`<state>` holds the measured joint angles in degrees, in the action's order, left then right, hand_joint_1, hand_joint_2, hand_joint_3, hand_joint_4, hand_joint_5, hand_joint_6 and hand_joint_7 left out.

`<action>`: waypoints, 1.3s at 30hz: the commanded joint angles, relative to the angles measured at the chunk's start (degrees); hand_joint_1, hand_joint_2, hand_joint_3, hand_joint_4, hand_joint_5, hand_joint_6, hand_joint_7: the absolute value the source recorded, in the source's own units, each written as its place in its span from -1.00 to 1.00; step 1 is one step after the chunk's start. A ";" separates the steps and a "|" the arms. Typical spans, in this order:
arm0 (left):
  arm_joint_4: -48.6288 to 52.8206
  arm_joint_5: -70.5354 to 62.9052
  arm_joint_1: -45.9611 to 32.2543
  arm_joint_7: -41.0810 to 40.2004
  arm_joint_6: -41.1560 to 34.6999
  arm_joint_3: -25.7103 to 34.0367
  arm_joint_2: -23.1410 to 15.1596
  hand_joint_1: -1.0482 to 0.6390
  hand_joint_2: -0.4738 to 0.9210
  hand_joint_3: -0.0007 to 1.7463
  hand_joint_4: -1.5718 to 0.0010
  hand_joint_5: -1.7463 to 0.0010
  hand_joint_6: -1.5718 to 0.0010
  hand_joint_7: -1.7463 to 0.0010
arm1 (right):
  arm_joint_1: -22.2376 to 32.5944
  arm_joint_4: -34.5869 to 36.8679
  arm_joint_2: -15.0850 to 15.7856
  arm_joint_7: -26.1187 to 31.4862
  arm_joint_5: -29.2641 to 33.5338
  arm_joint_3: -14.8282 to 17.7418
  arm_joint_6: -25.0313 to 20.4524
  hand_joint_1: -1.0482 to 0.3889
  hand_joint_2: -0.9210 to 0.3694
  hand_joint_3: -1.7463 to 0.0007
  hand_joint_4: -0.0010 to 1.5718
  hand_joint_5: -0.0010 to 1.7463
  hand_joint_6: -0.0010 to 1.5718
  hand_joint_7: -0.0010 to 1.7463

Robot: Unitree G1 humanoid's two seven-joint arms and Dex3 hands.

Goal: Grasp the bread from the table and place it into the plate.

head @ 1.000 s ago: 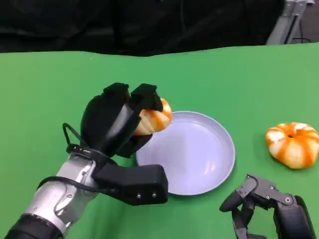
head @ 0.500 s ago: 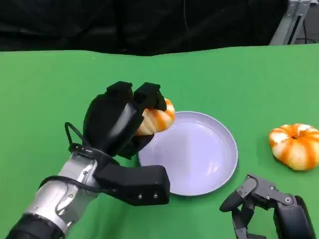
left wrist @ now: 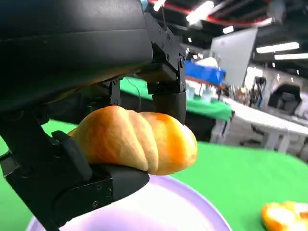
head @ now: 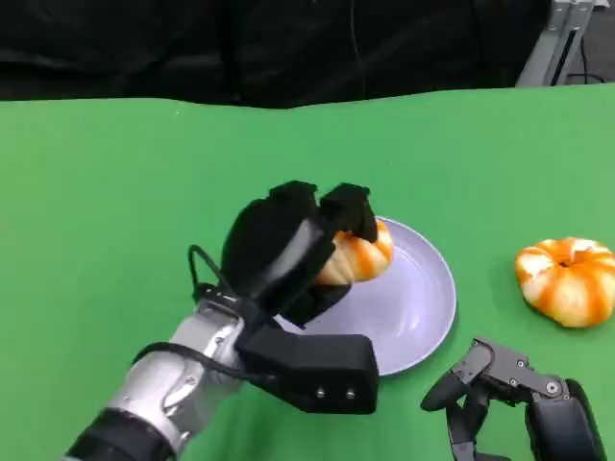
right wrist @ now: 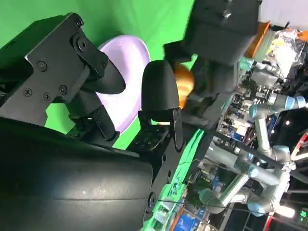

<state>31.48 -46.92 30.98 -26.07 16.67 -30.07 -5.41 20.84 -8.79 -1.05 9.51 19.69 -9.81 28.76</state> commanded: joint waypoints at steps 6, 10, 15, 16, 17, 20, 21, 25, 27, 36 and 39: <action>10.81 -0.30 5.44 0.46 -0.20 -2.82 3.10 0.08 0.24 0.26 -0.07 -1.00 0.09 -0.92 | 0.54 -1.11 -0.03 0.16 -0.38 -0.02 -0.50 0.52 -0.01 -0.64 0.15 0.99 0.06 0.52; 13.08 0.24 7.11 6.34 -2.89 -3.73 3.78 -0.01 0.67 -0.37 0.10 -0.65 0.00 0.15 | 0.50 -1.16 -0.04 0.19 -0.11 -0.01 -0.56 0.52 0.00 -0.65 0.16 1.00 0.06 0.52; 10.98 0.45 7.80 17.69 -5.79 -5.27 2.24 -0.44 0.99 -0.62 0.82 0.38 0.53 0.95 | 0.55 -1.22 -0.15 0.30 0.04 -0.18 -0.29 0.54 0.01 -0.66 0.15 1.00 0.06 0.52; 10.09 0.65 7.61 19.74 -6.59 -5.26 2.03 -0.53 1.00 -0.58 0.91 0.48 0.63 0.98 | 0.55 -1.21 -0.15 0.23 -0.07 -0.22 -0.22 0.54 0.01 -0.66 0.15 0.99 0.06 0.52; 9.22 0.90 7.37 21.49 -7.21 -5.18 1.84 -0.62 1.00 -0.54 0.95 0.62 0.74 0.98 | 0.55 -1.21 -0.13 0.19 -0.11 -0.24 -0.18 0.54 0.01 -0.66 0.15 0.99 0.06 0.52; 7.42 1.26 6.76 24.07 -8.11 -4.95 1.48 -0.75 1.00 -0.46 0.99 0.82 0.86 1.00 | 0.52 -1.20 -0.05 0.30 0.20 -0.20 -0.16 0.54 0.01 -0.66 0.15 0.99 0.06 0.52; 6.50 1.55 6.67 25.92 -8.49 -4.90 1.16 -0.77 1.00 -0.45 1.00 0.85 0.87 1.00 | 0.43 -1.12 0.02 0.40 0.36 -0.10 -0.06 0.54 0.01 -0.66 0.15 0.99 0.06 0.52; 3.33 2.41 6.12 30.14 -9.26 -4.65 -0.15 -0.84 1.00 -0.40 1.00 0.95 0.91 0.99 | 0.37 -1.17 0.04 0.28 0.22 0.04 -0.39 0.56 0.02 -0.67 0.15 0.98 0.06 0.52; 1.40 3.39 5.46 31.24 -8.75 -4.08 -1.18 -0.85 1.00 -0.40 1.00 0.95 0.92 1.00 | 0.47 -1.37 0.00 0.13 0.15 0.02 -0.83 0.53 0.02 -0.66 0.15 0.99 0.06 0.52; -8.01 6.51 1.94 33.68 -6.96 -1.14 -6.17 -0.86 1.00 -0.40 0.99 0.94 0.91 0.99 | 0.20 -0.94 0.04 0.34 0.06 0.00 -0.49 0.55 0.01 -0.65 0.14 0.99 0.07 0.52; -13.15 9.11 -0.79 34.55 -5.93 1.46 -8.65 -0.83 1.00 -0.41 0.97 0.92 0.88 0.98 | 0.11 -0.87 0.05 0.08 -0.34 -0.02 -0.72 0.54 0.00 -0.65 0.14 0.99 0.06 0.52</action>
<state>22.33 -39.81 32.57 7.15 9.81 -30.78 -11.55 20.82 -9.55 -1.38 9.50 20.13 -9.93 28.03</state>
